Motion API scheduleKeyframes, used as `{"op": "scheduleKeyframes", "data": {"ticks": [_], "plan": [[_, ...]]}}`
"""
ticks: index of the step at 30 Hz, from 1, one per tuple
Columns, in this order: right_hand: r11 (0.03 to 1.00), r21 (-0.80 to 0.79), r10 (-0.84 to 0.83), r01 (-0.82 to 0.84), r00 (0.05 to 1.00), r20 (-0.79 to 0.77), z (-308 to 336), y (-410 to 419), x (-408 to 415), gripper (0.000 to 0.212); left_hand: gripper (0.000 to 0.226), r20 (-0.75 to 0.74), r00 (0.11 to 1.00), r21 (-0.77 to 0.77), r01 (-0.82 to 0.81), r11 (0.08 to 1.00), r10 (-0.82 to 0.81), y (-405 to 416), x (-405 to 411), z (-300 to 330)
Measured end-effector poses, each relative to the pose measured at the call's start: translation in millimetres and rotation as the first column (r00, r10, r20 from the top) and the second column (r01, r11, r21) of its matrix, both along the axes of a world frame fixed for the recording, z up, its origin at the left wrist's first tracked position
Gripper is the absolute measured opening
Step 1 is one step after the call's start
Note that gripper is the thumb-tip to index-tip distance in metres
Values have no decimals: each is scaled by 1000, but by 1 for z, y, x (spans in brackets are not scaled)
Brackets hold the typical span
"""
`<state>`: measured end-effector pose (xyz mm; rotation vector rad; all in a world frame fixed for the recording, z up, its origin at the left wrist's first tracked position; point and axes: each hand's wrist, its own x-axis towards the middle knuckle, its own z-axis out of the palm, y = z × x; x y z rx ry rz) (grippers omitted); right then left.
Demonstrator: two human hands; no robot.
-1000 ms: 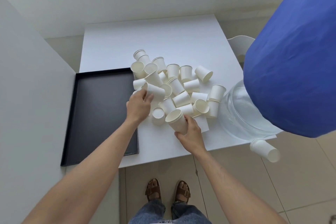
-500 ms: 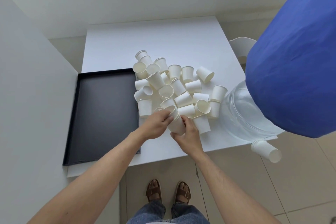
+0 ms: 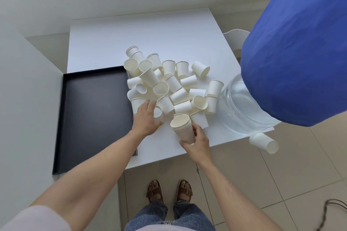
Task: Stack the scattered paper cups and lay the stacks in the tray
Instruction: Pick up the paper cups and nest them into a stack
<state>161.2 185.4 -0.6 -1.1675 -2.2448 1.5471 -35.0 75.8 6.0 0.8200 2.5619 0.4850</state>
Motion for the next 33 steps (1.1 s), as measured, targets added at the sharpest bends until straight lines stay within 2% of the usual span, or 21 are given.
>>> {"op": "scheduleKeyframes", "data": {"ticks": [3,8,10,12,14,16,18,20,21,22,23,25,27,31,33], "plan": [[1000,6,7,-7,1000,3,-2,-2,7,65,93,45,999,-59,20,998,-17,10,-4,-7],[1000,3,-6,6,1000,13,-3,-3,13,64,70,-50,999,-47,-9,999,7,16,-1,-11],[1000,1,-1,1,1000,10,-2,-4,11,63,64,-32,999,-37,-18,999,17,12,-3,-11],[1000,-5,6,-6,1000,8,-1,-5,8,62,62,34,993,48,-118,992,117,9,-5,-5],[1000,-13,1,-1,1000,7,0,-5,4,61,63,147,947,165,-308,937,286,4,-4,3],[1000,-24,-6,6,1000,6,0,-5,0,62,60,326,840,230,-515,826,433,-3,-2,12],[999,-36,3,-4,1000,-5,0,-6,-5,62,52,566,667,235,-694,681,484,-12,3,17],[999,-40,13,-14,1000,-10,0,-7,-9,62,37,804,434,190,-835,516,406,-20,8,19],[999,-39,17,-18,1000,-11,0,-7,-11,62,32,873,345,165,-874,458,344,-25,11,19],[999,-36,21,-22,1000,-12,0,-7,-12,61,31,908,296,147,-888,436,297,-30,16,19],[999,-34,26,-27,1000,-14,0,-7,-13,61,32,925,279,140,-883,449,259,-35,20,20],[998,-39,40,-40,999,-13,1,-8,-17,60,40,942,283,147,-831,537,180,-41,29,18],[998,-48,47,-48,999,-19,3,-8,-19,61,64,943,311,169,-748,642,115,-46,36,17],[998,-41,54,-56,998,-37,8,-6,-21,60,95,897,438,271,-651,709,58,-46,35,18],[998,-44,49,-51,998,-39,10,-5,-19,60,96,864,501,307,-605,735,51,-46,32,20]]}}
